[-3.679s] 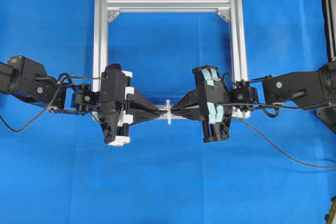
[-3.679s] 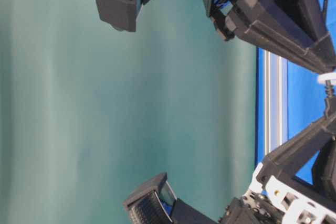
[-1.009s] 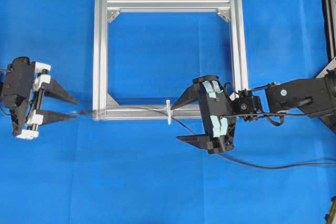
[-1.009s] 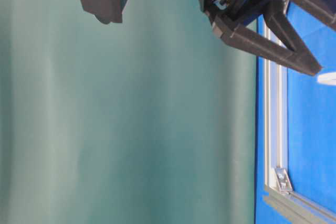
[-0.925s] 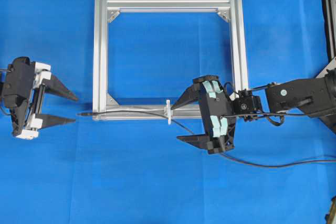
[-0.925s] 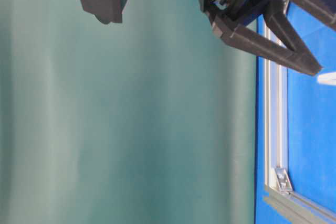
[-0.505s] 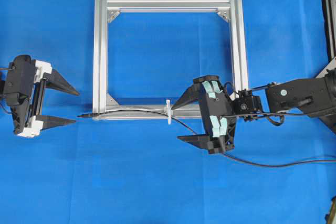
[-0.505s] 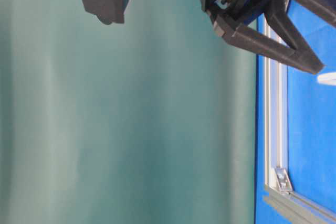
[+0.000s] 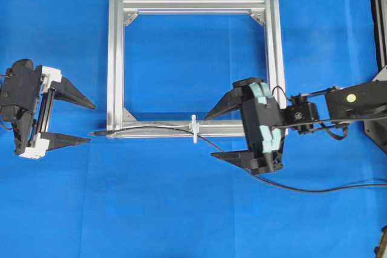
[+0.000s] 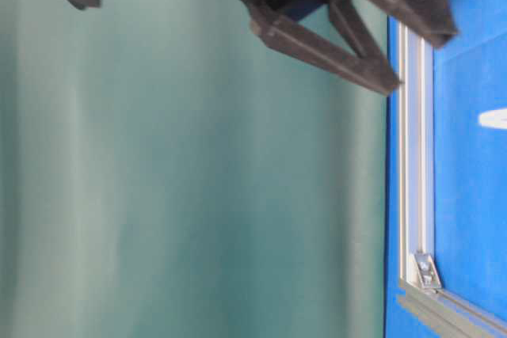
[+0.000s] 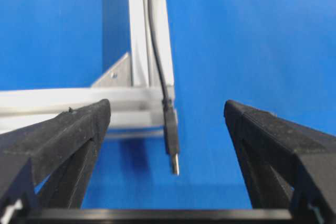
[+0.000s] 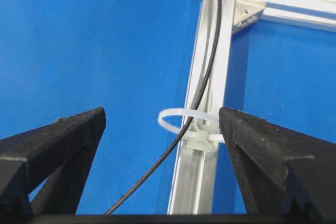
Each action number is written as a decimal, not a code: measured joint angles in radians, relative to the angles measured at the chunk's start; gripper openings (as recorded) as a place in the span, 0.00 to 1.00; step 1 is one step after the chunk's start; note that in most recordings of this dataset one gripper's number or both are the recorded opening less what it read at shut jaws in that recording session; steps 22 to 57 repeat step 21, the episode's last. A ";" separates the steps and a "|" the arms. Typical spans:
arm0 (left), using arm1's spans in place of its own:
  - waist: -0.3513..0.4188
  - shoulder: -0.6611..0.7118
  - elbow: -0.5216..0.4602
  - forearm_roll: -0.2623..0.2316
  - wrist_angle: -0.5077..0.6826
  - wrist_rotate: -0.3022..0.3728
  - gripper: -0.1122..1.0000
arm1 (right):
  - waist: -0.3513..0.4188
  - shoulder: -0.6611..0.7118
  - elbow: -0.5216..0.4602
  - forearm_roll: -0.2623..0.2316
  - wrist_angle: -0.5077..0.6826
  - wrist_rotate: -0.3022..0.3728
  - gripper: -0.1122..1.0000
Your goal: Insert the wire through the string loop located in the center.
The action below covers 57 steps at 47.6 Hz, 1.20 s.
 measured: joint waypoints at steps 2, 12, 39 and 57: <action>0.003 -0.006 -0.003 -0.002 0.005 0.000 0.87 | -0.002 -0.009 0.000 0.000 0.009 0.000 0.94; 0.018 -0.017 -0.011 0.000 0.015 0.000 0.87 | -0.008 -0.043 0.000 0.000 0.035 0.000 0.94; 0.021 -0.014 -0.015 0.000 0.017 0.000 0.87 | -0.008 -0.044 0.000 -0.002 0.038 0.000 0.94; 0.021 -0.014 -0.015 0.000 0.017 0.000 0.87 | -0.008 -0.044 0.000 -0.002 0.038 0.000 0.94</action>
